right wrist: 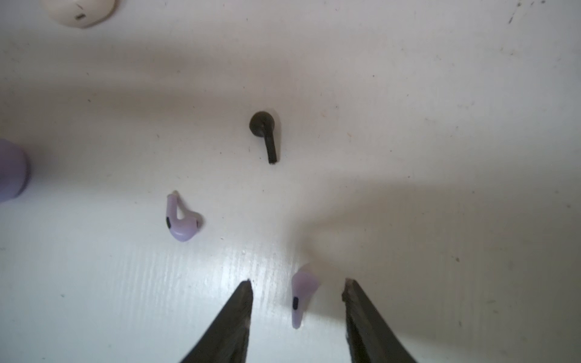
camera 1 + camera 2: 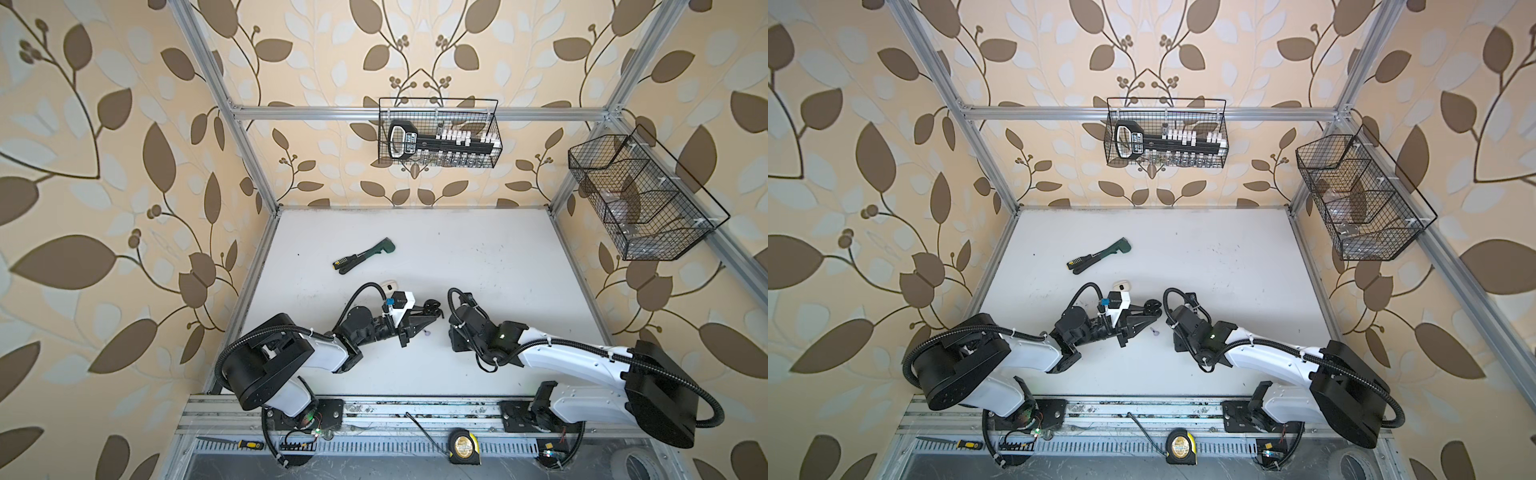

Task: Insert the wireless bluetooth earbuds into the charging case
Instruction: 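Shift the right gripper over to the remaining black earbud, then lower the right gripper and close it on the black earbud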

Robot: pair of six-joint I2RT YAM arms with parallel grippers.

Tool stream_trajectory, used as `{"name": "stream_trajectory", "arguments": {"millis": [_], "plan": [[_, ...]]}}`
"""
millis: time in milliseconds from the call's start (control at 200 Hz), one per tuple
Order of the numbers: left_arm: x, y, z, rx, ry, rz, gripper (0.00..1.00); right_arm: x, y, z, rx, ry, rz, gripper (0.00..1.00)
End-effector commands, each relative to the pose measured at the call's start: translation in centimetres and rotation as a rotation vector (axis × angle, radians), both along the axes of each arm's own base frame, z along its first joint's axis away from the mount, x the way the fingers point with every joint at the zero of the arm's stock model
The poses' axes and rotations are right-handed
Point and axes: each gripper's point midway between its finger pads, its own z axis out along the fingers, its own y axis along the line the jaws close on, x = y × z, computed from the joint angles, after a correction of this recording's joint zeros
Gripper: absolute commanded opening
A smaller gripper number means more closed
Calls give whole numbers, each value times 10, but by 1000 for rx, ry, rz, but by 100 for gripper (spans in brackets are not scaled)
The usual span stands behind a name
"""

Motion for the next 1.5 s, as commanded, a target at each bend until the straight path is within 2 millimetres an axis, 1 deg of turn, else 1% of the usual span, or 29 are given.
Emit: {"name": "stream_trajectory", "arguments": {"millis": [0, 35, 115, 125, 140, 270, 335, 410, 555, 755, 1025, 1350, 1495], "plan": [[9, 13, 18, -52, -55, 111, 0, 22, 17, 17, 85, -58, -25, 50], [11, 15, 17, -50, -55, 130, 0, 27, 20, 18, 83, -63, -26, 51], [14, 18, 13, -41, -48, 153, 0, 37, 25, 12, 54, -45, -26, 51], [13, 20, 21, -60, -64, 156, 0, 38, 26, 12, 50, -44, -24, 51], [12, 21, 23, -64, -69, 160, 0, 40, 27, 10, 41, -39, -25, 51], [11, 23, 26, -70, -78, 163, 0, 54, 28, -3, -22, -18, -39, 51], [9, 23, 28, -74, -85, 158, 0, 60, 29, -12, -45, 4, -40, 50], [9, 24, 29, -77, -89, 158, 0, 64, 31, -20, -77, 28, -34, 47], [7, 24, 31, -80, -93, 151, 0, 71, 33, -29, -128, 48, -30, 44], [5, 23, 31, -79, -95, 137, 0, 74, 31, -40, -170, 75, -29, 37], [3, 21, 33, -81, -103, 122, 0, 76, 30, -50, -188, 98, -31, 27], [2, 21, 33, -81, -106, 116, 0, 72, 32, -54, -170, 117, -32, 19], [2, 20, 33, -78, -107, 115, 0, 71, 31, -50, -153, 112, -38, 17]]}}
